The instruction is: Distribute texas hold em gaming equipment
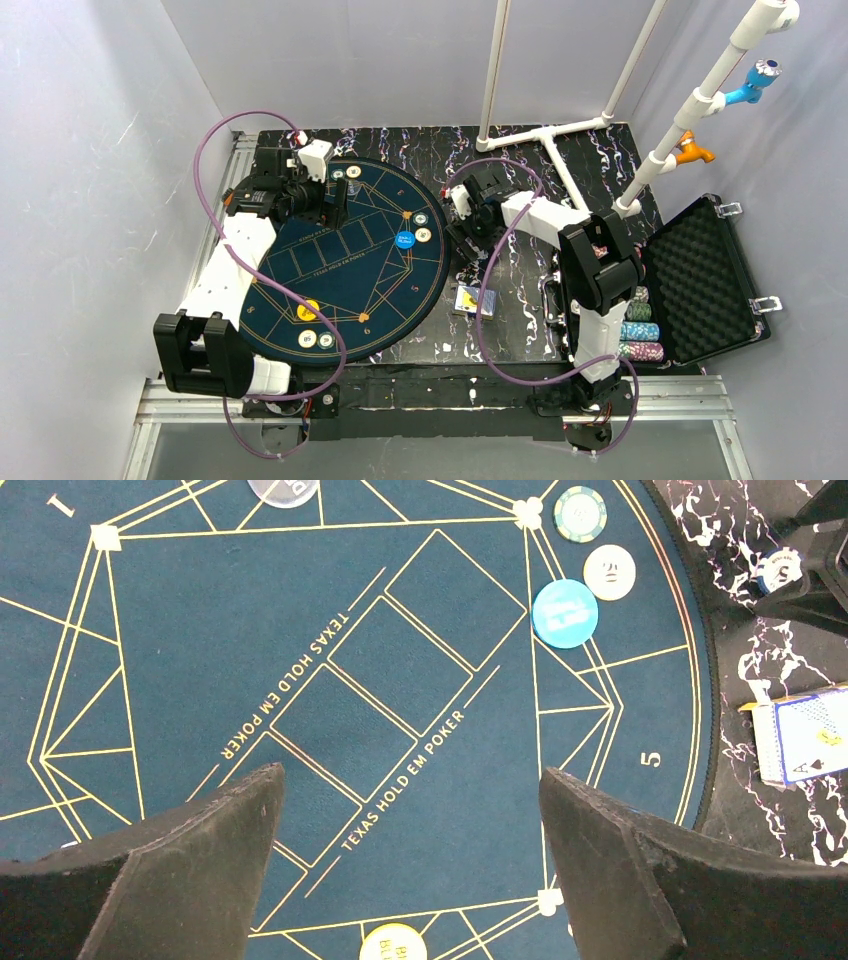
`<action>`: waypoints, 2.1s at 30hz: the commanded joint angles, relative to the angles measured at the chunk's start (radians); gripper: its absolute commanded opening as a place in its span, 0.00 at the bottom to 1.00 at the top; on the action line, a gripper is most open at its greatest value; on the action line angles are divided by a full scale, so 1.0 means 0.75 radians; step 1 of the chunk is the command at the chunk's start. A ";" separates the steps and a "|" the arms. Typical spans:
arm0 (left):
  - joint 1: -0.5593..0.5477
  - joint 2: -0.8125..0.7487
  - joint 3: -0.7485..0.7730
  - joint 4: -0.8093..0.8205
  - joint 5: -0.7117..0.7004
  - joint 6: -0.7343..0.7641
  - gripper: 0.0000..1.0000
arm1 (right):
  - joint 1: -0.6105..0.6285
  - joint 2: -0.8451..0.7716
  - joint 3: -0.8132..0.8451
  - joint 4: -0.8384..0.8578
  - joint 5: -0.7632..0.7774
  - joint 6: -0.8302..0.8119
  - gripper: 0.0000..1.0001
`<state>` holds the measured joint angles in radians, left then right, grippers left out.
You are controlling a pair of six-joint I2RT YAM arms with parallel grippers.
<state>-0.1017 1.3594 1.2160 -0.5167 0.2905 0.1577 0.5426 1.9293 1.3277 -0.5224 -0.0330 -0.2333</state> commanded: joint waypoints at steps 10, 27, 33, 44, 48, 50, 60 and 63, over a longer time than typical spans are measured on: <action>0.003 -0.040 -0.004 0.014 -0.009 -0.002 0.98 | 0.001 0.026 -0.022 -0.059 -0.032 -0.007 0.65; 0.003 -0.006 0.020 0.000 0.001 -0.022 0.98 | 0.003 0.000 -0.031 -0.069 -0.101 -0.075 0.22; 0.046 -0.003 0.045 -0.007 0.029 -0.069 0.98 | 0.003 -0.051 0.040 -0.051 -0.134 -0.096 0.01; 0.484 0.182 0.268 -0.141 0.332 -0.318 0.98 | 0.345 0.159 0.593 -0.109 -0.171 -0.086 0.01; 0.564 0.215 0.303 -0.195 0.364 -0.326 0.98 | 0.439 0.316 0.781 -0.090 -0.183 -0.060 0.01; 0.605 0.220 0.307 -0.209 0.373 -0.323 0.98 | 0.485 0.392 0.869 -0.079 -0.182 -0.045 0.01; 0.745 0.224 0.301 -0.254 0.457 -0.285 0.98 | 0.608 0.589 1.070 -0.036 -0.158 -0.010 0.21; 0.746 0.210 0.284 -0.254 0.469 -0.263 0.98 | 0.608 0.581 1.077 -0.048 -0.160 -0.014 0.63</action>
<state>0.4553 1.5330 1.4155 -0.6727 0.5816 -0.0692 1.0077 2.3802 2.0724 -0.5770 -0.1589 -0.2565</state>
